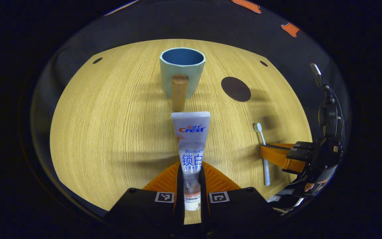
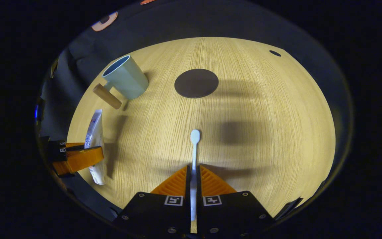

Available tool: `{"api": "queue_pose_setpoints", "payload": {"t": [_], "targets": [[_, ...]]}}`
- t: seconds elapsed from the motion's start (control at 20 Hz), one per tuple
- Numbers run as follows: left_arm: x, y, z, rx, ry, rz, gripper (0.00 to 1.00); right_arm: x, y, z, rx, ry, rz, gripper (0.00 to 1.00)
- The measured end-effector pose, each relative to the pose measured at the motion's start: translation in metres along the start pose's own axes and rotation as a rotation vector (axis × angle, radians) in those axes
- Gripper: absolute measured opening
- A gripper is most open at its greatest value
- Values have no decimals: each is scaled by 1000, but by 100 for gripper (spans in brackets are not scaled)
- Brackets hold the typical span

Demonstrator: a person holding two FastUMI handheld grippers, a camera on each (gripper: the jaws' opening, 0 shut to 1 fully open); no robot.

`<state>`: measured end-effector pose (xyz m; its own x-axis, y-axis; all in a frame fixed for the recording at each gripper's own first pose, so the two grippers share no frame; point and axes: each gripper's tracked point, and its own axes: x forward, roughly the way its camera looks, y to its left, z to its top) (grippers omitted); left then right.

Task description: Put the toothbrush and toothpaste on the desktop into the cup, then pick up the cup and place it on the coaster on the desktop.

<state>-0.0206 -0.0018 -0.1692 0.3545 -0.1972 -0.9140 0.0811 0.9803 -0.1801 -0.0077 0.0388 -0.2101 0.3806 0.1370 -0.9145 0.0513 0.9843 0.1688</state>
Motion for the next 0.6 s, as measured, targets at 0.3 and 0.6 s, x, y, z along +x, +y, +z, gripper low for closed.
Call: {"api": "queue_pose_setpoints", "payload": {"t": [0.3, 0.6], "targets": [[4, 3, 10, 20, -62, -27, 24, -7, 3, 1, 21, -52, 49, 7], [10, 2, 28, 63, -174, -21, 24, -15, 4, -4, -1, -112, 114, 7]]}}
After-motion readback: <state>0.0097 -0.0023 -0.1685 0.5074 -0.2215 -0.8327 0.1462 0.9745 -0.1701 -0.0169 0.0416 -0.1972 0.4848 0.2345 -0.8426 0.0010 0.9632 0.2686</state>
